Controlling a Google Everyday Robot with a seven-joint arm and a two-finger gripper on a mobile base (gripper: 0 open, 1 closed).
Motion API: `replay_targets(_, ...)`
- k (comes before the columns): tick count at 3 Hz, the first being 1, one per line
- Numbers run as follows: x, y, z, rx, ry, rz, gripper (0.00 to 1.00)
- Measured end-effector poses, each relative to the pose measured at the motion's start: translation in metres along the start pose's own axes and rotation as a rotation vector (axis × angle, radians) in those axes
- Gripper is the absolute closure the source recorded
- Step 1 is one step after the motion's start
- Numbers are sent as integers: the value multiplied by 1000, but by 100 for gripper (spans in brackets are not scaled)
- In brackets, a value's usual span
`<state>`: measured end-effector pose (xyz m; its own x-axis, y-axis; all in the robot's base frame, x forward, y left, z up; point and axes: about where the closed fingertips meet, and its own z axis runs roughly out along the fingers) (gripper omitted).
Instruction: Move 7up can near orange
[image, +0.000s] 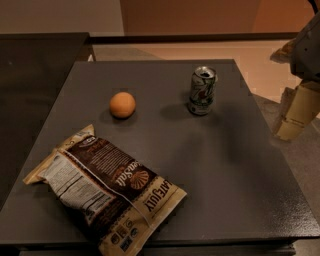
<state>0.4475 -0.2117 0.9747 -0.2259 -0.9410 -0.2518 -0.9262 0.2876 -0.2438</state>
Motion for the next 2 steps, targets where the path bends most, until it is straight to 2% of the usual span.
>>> replay_targets(2, -18, -49, 28, 59, -108, 107, 0)
